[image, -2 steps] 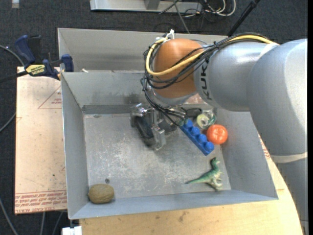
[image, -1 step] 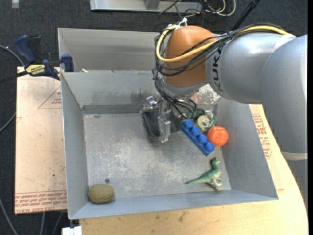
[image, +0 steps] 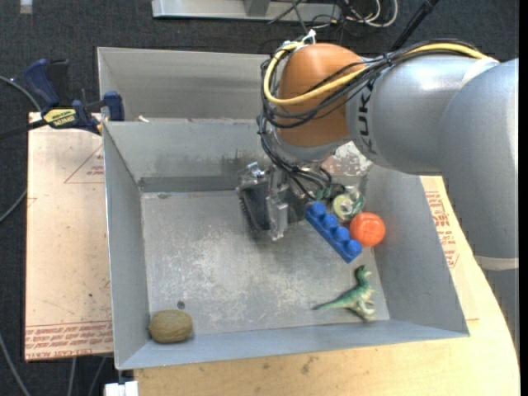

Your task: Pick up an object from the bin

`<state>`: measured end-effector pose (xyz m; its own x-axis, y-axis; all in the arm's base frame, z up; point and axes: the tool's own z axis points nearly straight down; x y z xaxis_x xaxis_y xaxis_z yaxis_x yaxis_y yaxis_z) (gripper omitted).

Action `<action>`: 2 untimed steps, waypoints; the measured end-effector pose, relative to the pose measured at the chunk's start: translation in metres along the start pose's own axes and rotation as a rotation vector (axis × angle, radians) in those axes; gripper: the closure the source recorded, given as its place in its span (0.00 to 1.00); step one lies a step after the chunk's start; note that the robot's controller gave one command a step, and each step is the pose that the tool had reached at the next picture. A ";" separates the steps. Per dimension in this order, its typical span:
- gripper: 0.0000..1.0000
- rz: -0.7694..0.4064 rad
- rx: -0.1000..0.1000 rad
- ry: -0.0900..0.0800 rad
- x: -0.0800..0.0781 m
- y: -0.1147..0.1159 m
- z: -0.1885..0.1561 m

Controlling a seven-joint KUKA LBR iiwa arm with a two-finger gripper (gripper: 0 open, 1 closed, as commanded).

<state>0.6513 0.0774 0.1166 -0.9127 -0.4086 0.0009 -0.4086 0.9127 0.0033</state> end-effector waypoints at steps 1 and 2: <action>1.00 -0.023 0.000 0.006 0.007 0.013 -0.051; 1.00 -0.012 0.000 -0.001 0.012 -0.005 -0.121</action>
Offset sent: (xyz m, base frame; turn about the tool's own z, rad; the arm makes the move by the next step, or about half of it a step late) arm -0.0050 -0.0406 0.1899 0.0136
